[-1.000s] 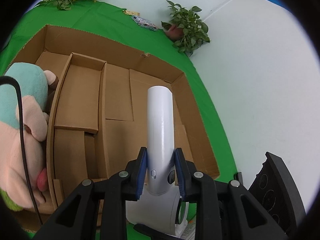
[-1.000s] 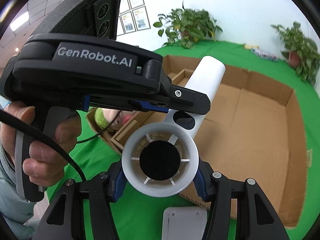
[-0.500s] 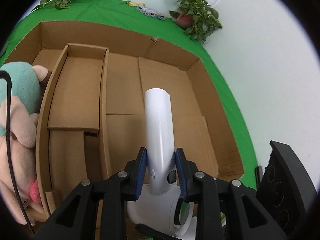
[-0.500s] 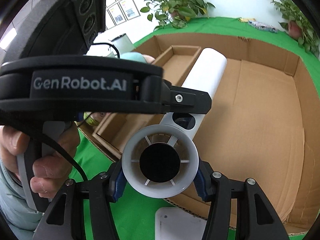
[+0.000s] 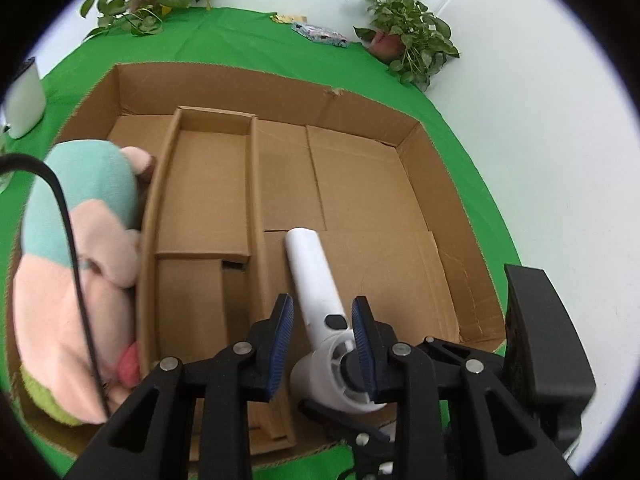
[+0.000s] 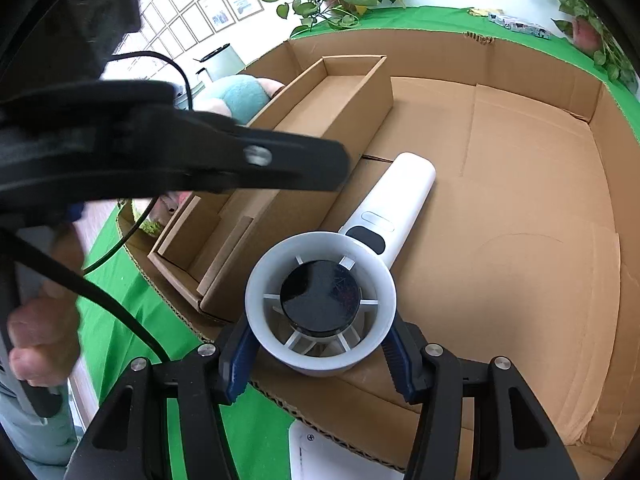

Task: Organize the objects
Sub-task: 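Carry the white fan with both tools over the open box, then lower the fan into the box beside the long insert with the right tool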

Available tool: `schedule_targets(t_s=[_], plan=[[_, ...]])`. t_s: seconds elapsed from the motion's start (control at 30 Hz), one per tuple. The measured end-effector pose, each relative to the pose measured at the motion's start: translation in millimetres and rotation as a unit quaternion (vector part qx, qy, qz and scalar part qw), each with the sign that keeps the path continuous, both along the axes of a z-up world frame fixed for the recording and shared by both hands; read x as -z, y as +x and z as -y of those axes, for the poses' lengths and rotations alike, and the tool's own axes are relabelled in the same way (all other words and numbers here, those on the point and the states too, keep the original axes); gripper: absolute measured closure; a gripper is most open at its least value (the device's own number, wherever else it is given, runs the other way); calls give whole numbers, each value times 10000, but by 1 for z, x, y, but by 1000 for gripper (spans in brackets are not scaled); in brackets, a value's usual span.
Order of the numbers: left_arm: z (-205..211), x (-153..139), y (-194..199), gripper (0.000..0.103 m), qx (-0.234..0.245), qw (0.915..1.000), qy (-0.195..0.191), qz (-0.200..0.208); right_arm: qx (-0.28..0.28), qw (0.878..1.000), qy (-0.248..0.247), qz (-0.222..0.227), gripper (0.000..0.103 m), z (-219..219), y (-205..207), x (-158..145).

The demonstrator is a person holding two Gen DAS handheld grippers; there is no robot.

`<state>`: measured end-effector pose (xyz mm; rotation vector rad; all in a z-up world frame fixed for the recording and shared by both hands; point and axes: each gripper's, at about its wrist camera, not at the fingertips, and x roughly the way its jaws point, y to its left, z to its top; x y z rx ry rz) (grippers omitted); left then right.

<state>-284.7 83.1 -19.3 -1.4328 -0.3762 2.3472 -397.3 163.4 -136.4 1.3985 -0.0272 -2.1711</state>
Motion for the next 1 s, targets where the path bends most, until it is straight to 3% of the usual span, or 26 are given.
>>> schedule_targets(t_s=[0.2, 0.3, 0.43, 0.6, 0.63, 0.73, 1.0], plan=[[22, -3, 37, 73, -166, 9962, -834, -210, -41, 9999, -62, 102, 46, 5, -7, 7], [21, 8, 41, 73, -59, 9941, -1075, -135, -51, 9999, -25, 113, 46, 3, 14, 20], [27, 22, 52, 74, -152, 9944, -1041, -84, 61, 9988, -466, 97, 38, -20, 33, 9], [32, 21, 59, 74, -233, 9951, -948, -138, 440, 9963, -739, 37, 37, -62, 51, -9], [33, 21, 60, 74, -238, 9951, -952, -141, 570, 9953, -779, 101, 39, -69, 50, -7], [27, 21, 55, 74, -255, 9951, -943, -139, 650, 9938, -828, 370, 64, -68, 36, 6], [27, 22, 51, 74, -289, 9957, -875, -114, 601, 9892, -1218, 552, 69, -60, 32, 12]])
